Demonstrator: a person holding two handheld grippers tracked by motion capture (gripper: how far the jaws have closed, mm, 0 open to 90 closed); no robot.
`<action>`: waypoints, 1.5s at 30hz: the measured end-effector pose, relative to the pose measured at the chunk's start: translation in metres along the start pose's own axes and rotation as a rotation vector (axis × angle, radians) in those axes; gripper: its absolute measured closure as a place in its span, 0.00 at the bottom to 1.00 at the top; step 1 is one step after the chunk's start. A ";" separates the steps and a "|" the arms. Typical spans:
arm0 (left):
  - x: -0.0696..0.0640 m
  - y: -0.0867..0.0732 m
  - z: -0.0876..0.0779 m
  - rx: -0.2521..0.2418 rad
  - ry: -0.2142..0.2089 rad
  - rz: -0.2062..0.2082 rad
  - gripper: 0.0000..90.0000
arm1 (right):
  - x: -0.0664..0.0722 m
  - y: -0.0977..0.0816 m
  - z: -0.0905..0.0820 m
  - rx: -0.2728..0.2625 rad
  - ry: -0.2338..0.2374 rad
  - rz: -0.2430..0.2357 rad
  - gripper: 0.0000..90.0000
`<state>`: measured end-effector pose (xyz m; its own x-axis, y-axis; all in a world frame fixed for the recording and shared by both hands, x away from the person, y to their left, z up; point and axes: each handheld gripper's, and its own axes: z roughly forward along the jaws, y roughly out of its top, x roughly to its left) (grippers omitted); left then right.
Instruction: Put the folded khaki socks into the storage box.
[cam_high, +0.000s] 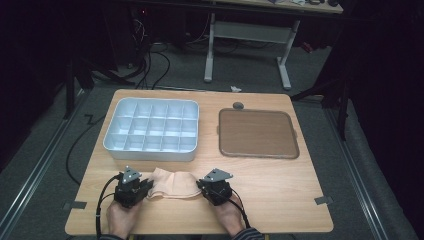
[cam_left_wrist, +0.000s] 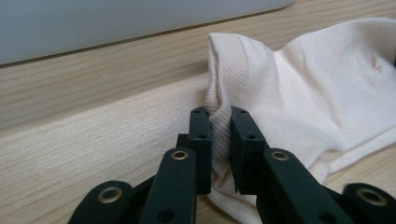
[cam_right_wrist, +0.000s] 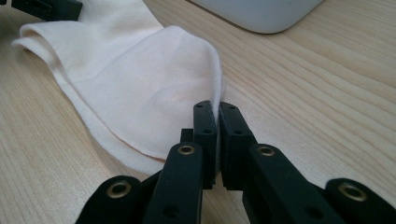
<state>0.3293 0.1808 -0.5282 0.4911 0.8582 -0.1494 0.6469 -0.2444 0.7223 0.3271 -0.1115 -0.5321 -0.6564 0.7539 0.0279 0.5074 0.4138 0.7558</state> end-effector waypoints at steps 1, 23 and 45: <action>0.001 0.000 -0.001 -0.005 -0.004 -0.007 0.90 | -0.001 0.000 0.000 -0.004 0.005 0.003 0.97; -0.036 0.030 0.009 -0.037 -0.129 0.021 0.90 | -0.035 -0.012 -0.038 -0.051 -0.044 0.094 0.97; -0.055 0.046 0.056 -0.003 -0.203 0.065 0.88 | -0.069 -0.027 -0.053 0.014 -0.176 0.139 0.96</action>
<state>0.3650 0.0974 -0.5240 0.6392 0.7321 -0.2355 0.6086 -0.2943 0.7369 0.3289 -0.2019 -0.5197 -0.4726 0.8811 0.0162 0.5952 0.3056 0.7432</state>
